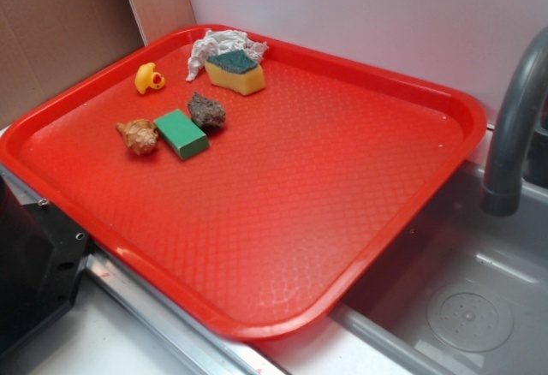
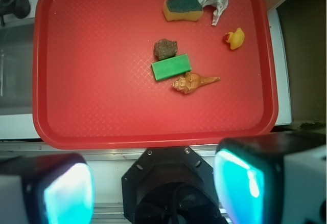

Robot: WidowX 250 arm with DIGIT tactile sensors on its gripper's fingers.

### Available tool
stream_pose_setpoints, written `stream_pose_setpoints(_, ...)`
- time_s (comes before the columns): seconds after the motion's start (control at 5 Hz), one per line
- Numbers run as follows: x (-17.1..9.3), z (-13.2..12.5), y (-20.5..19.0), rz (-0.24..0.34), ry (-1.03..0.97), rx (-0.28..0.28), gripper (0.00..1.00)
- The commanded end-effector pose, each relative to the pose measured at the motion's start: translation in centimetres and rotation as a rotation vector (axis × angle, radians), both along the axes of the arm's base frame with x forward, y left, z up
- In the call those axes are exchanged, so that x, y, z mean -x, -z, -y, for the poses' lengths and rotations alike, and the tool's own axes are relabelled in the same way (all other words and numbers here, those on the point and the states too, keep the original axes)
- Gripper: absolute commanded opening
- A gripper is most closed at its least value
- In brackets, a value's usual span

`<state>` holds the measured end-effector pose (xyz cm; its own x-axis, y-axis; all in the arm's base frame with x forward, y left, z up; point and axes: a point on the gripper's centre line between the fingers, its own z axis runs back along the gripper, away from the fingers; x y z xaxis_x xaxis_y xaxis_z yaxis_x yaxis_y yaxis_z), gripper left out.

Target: Grab the yellow duck.

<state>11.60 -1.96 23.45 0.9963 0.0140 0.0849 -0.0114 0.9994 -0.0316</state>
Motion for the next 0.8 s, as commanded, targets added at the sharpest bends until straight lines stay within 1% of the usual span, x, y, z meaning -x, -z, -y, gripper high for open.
stream_pose_setpoints(0.0, 0.0, 0.0, 0.0, 0.000, 0.000, 0.000, 1.00)
stream_pose_setpoints(0.2, -4.1, -2.3, 2.9, -0.009, -0.194, -0.003, 1.00)
stream_pose_setpoints(0.4, -6.7, -4.6, 5.1, 0.016, -0.419, 0.051, 1.00)
stream_pose_setpoints(0.6, -8.5, -5.8, 7.9, 0.127, -0.667, 0.027, 1.00)
